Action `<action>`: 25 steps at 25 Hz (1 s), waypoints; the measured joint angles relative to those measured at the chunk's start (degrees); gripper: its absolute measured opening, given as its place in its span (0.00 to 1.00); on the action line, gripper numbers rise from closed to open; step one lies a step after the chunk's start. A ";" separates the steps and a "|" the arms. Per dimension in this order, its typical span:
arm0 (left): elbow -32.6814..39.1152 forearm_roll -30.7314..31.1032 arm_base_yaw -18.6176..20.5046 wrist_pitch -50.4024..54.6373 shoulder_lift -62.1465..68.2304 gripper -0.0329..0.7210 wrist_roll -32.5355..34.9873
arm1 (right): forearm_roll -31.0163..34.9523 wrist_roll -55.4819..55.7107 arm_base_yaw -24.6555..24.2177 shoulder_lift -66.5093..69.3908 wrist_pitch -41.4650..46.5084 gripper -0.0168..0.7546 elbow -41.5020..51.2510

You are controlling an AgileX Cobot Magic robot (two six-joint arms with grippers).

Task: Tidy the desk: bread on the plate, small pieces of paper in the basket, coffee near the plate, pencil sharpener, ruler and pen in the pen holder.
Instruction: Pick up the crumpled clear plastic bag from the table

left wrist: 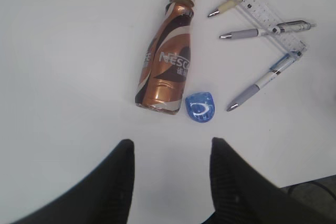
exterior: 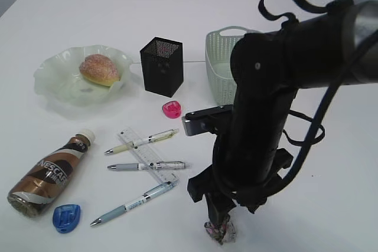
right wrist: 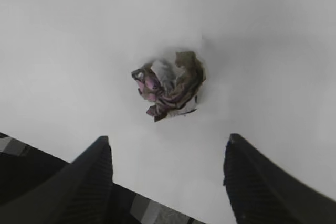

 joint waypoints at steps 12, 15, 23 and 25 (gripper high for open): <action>0.00 0.10 0.00 0.10 0.00 0.51 0.00 | 1.99 -1.42 0.00 4.85 -4.82 0.66 0.00; 0.00 0.10 0.00 0.10 0.00 0.51 0.00 | 2.00 -1.42 0.00 4.99 -6.75 0.66 0.00; 0.00 0.24 0.00 0.10 0.00 0.51 0.00 | 2.09 -1.45 0.00 7.74 -5.94 0.66 0.00; 0.00 0.30 0.00 0.10 0.00 0.51 0.00 | 2.09 -1.45 0.00 8.09 -5.95 0.66 0.00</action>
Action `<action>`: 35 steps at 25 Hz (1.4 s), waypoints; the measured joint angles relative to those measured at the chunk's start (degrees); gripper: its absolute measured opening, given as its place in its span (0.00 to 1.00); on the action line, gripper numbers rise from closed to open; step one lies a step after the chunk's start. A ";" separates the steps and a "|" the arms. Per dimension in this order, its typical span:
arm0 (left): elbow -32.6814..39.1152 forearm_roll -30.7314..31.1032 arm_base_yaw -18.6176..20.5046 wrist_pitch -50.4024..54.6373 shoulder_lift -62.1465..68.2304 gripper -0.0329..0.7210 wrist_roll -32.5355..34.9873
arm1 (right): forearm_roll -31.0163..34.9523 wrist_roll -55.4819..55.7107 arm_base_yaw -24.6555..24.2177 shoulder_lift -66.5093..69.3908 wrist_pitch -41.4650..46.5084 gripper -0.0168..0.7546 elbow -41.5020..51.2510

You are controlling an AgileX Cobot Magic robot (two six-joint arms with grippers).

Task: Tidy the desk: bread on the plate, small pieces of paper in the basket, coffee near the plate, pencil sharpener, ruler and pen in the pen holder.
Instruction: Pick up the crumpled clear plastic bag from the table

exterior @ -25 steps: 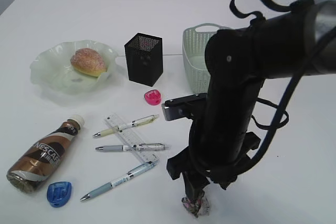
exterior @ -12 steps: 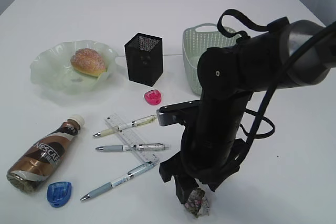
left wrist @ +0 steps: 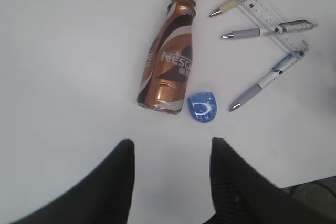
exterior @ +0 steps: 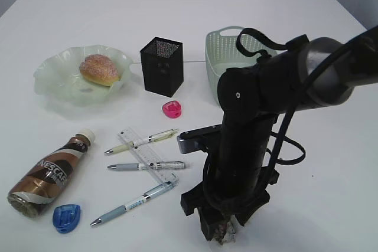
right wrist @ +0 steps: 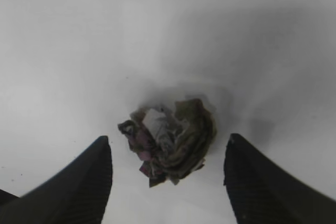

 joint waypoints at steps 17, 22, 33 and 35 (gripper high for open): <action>0.00 0.31 0.00 0.11 0.00 0.51 0.00 | 0.00 -0.14 0.00 0.74 -1.01 0.62 0.00; 0.00 0.40 0.00 0.86 0.00 0.51 0.00 | 0.03 -0.14 0.00 0.74 -1.23 0.43 0.00; 0.00 0.40 0.00 2.93 0.00 0.51 0.00 | -1.10 -0.24 0.00 0.74 -1.37 0.02 0.00; 0.00 0.40 0.00 2.93 0.00 0.51 0.00 | -1.34 -0.37 0.00 0.74 -0.26 0.02 -0.28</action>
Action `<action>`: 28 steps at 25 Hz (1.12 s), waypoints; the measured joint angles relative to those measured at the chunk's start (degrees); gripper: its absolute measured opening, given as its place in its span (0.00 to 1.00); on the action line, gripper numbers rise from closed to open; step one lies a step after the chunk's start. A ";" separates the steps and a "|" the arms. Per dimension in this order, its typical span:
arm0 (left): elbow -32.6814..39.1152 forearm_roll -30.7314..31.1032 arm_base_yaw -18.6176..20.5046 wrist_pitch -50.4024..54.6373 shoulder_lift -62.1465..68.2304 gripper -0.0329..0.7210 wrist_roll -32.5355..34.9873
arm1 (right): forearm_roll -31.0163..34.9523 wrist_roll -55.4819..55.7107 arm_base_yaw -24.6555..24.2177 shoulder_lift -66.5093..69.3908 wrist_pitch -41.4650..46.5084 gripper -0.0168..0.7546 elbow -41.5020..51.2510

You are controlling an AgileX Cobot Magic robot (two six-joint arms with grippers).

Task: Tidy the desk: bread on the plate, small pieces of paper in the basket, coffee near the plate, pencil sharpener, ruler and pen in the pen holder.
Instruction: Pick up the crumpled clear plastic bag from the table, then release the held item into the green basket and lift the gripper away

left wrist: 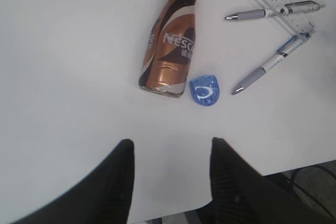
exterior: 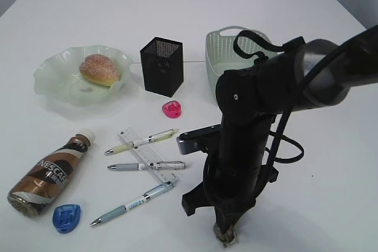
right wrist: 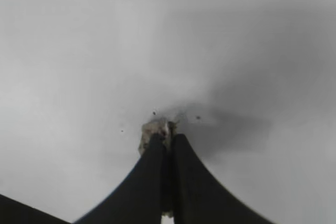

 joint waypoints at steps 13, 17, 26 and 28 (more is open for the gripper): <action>0.00 0.00 0.00 0.00 0.00 0.51 0.00 | -5.78 2.79 -0.38 -2.76 16.28 0.02 -20.09; 0.00 0.00 0.00 0.00 0.00 0.51 0.00 | -7.60 3.42 -2.83 -2.12 16.97 0.02 -30.59; 0.00 -0.34 0.00 0.00 0.00 0.51 0.00 | -12.56 5.58 -13.28 6.86 18.05 0.02 -56.42; 0.00 -0.46 0.00 0.00 0.00 0.51 0.00 | -12.80 5.80 -14.90 9.47 18.08 0.02 -60.58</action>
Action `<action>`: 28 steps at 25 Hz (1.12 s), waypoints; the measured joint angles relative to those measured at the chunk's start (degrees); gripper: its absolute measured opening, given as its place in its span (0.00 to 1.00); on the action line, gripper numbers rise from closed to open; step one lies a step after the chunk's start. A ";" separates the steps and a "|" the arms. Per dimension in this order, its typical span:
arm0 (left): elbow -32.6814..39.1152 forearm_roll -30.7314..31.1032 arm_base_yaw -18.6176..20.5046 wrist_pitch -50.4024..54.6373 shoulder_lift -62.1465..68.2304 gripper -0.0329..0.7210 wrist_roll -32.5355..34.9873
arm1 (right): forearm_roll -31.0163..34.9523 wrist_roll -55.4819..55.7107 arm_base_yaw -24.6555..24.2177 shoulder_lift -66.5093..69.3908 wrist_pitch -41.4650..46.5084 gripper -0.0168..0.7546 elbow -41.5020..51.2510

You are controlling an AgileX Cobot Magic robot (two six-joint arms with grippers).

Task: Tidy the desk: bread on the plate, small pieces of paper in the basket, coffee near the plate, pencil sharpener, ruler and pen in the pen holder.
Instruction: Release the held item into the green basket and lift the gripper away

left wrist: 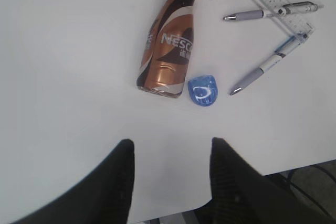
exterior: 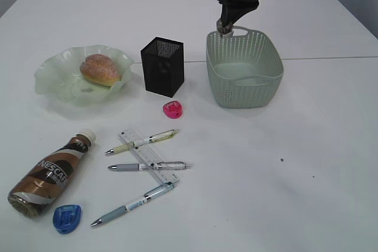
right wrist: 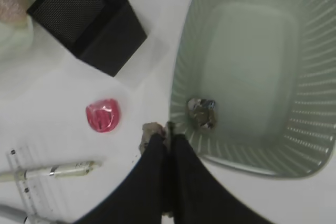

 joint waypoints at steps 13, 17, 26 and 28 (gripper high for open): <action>0.00 0.00 0.00 -0.11 0.00 0.51 0.00 | 0.11 0.35 -6.17 14.29 -2.48 0.02 -5.23; 0.00 0.00 0.00 -0.11 0.00 0.51 0.00 | 0.11 0.35 -6.32 15.34 -7.08 0.22 -5.33; 0.00 0.00 0.00 0.00 0.00 0.51 0.00 | -0.75 0.35 -6.41 15.30 -10.29 0.66 -5.45; 0.00 0.00 0.00 0.00 0.00 0.51 0.00 | -1.06 0.35 -6.41 15.30 -8.41 0.66 -5.94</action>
